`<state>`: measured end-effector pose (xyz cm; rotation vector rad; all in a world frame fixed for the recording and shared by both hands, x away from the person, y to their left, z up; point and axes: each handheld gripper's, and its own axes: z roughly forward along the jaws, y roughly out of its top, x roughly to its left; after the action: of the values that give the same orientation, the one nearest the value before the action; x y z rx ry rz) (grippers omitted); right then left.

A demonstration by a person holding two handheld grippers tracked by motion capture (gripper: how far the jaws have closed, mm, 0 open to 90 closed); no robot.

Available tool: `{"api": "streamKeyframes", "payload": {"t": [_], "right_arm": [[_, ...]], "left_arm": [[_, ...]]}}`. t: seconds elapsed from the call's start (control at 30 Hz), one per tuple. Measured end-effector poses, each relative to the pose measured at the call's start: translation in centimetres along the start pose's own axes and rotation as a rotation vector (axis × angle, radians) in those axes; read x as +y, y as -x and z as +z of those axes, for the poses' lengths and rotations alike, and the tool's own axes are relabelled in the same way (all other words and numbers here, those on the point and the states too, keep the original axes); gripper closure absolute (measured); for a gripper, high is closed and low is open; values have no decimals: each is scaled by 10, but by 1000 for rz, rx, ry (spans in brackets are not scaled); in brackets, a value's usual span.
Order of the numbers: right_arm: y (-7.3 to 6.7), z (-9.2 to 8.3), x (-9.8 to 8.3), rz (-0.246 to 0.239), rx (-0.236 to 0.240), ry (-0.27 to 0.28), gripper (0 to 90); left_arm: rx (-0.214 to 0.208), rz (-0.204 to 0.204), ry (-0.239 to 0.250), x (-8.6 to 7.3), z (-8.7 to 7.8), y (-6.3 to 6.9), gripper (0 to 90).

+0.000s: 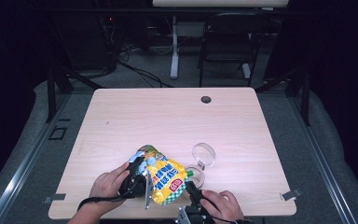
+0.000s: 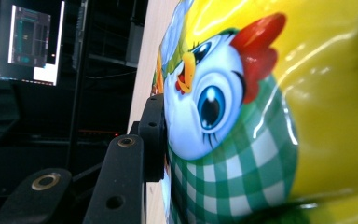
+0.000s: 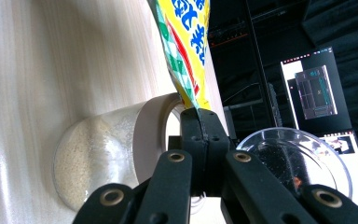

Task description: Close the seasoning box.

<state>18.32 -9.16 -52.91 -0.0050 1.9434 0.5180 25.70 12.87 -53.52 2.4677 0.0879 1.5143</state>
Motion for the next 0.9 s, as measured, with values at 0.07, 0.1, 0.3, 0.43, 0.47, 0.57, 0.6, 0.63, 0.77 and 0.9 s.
{"api": "streamKeyframes", "payload": {"t": [0.07,0.1,0.3,0.43,0.47,0.57,0.6,0.63,0.77,0.9], "right_arm": [[-1,1,0,-1,1,1,900],[-1,1,0,0,4,0,900],[-3,2,-1,13,9,8,900],[-3,3,-1,16,8,8,900],[-3,3,-1,18,9,8,900],[-3,3,-2,21,8,9,900],[-3,3,-2,23,9,11,900],[-3,4,-2,24,8,11,900],[-4,5,-2,32,7,12,900],[-4,5,-3,34,2,14,900]], "left_arm": [[21,16,-3,1,0,1,646],[27,25,-4,1,-1,1,645],[69,78,-11,2,-3,-1,646],[89,98,-15,3,-4,-1,646],[89,98,-14,3,-4,-1,646],[101,103,-15,3,-4,1,646],[109,102,-14,3,-3,1,646],[111,103,-15,3,-3,1,646],[121,110,-16,4,-3,1,647],[127,117,-16,4,-3,1,647]]}}
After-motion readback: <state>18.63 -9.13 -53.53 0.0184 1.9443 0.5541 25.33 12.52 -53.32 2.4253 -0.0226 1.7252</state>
